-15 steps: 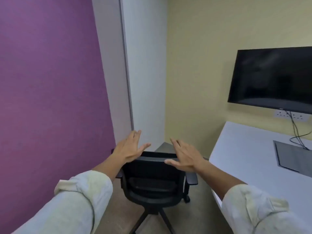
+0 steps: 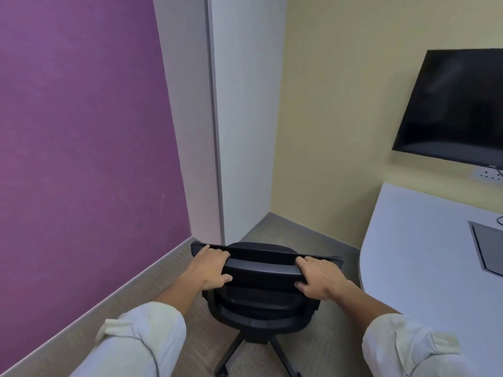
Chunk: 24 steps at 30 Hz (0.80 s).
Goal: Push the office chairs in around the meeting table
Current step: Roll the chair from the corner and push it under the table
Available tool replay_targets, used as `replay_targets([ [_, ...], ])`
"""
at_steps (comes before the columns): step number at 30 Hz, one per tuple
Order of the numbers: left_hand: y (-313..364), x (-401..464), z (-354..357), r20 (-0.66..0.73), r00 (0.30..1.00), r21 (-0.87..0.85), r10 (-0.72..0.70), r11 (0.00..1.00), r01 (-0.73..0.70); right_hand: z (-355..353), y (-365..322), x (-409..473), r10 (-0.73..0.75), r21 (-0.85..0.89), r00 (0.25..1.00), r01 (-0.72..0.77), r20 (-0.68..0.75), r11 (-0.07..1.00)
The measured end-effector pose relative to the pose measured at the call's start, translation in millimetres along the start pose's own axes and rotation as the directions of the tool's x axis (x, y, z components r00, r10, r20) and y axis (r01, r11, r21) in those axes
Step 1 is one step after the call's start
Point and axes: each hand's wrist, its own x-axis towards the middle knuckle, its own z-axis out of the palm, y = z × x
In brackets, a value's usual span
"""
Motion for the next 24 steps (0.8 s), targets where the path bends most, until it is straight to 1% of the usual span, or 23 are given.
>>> replay_targets([
  [2, -8, 17, 7, -0.037, 0.999, 0.07, -0.006, 0.998, 0.009, 1, 6, 15, 0.019, 0.0, 1.0, -0.019, -0.002, 1.0],
  [4, -15, 34, 11, -0.077, 0.997, 0.072, -0.019, 0.997, 0.024, 3, 13, 29, 0.036, -0.001, 0.998, -0.036, -0.042, 0.999],
  [7, -21, 56, 12, -0.088, 0.996, 0.091, 0.0, 0.996, 0.008, 8, 26, 44, 0.055, -0.027, 0.997, -0.057, -0.061, 0.998],
  [10, -18, 73, 9, -0.043, 0.999, 0.122, 0.022, 0.992, -0.016, 9, 38, 58, 0.067, -0.023, 0.995, -0.069, -0.069, 0.997],
  [15, -24, 116, -1, 0.046, 0.999, 0.197, -0.001, 0.98, -0.008, 10, 53, 90, 0.074, -0.011, 0.994, -0.075, -0.077, 0.997],
  [21, -55, 183, -3, 0.01, 0.999, 0.223, 0.051, 0.974, -0.052, 9, 69, 147, 0.119, -0.005, 0.988, -0.121, -0.101, 0.993],
  [24, -75, 219, -10, 0.026, 0.995, 0.221, 0.096, 0.97, -0.1, 8, 72, 176, 0.169, 0.0, 0.978, -0.17, -0.122, 0.985],
])
